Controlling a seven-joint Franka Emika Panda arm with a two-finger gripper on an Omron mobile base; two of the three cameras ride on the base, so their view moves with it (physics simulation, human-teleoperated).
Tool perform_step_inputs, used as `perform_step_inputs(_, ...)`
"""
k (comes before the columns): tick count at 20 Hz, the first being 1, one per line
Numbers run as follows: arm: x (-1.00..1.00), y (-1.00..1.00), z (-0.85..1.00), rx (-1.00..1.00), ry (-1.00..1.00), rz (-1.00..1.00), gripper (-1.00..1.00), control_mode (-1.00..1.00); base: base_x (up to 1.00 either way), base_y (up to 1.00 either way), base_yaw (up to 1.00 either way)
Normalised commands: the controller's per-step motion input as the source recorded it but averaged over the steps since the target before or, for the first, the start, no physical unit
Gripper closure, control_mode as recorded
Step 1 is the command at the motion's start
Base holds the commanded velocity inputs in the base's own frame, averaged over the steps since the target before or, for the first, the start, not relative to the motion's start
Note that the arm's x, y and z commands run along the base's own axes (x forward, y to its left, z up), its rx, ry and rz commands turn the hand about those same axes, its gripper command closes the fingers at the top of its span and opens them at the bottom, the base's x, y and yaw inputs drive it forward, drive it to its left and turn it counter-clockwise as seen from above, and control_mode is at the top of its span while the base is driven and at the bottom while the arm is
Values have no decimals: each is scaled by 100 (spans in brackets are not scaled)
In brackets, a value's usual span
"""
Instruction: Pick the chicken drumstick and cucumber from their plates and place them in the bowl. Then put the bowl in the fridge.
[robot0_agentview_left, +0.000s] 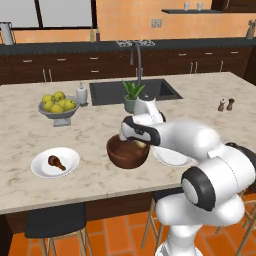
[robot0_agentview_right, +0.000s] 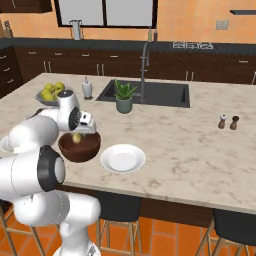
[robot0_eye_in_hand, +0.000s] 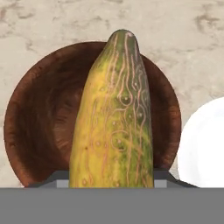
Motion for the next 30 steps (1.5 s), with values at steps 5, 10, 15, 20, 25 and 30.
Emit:
perform_step_inputs(5,13,3,-45,0,15,9,100,-100,0,0,0)
perform_step_inputs(10,3,6,-37,0,6,7,100,-100,0,0,0)
perform_step_inputs(15,0,3,-26,-1,0,6,100,-100,0,0,0)
perform_step_inputs(20,0,22,-14,-1,0,2,-100,-100,0,0,0)
perform_step_inputs(25,-1,1,0,0,0,2,-100,-100,0,0,0)
perform_step_inputs(30,-4,2,17,0,0,5,-100,-100,0,0,0)
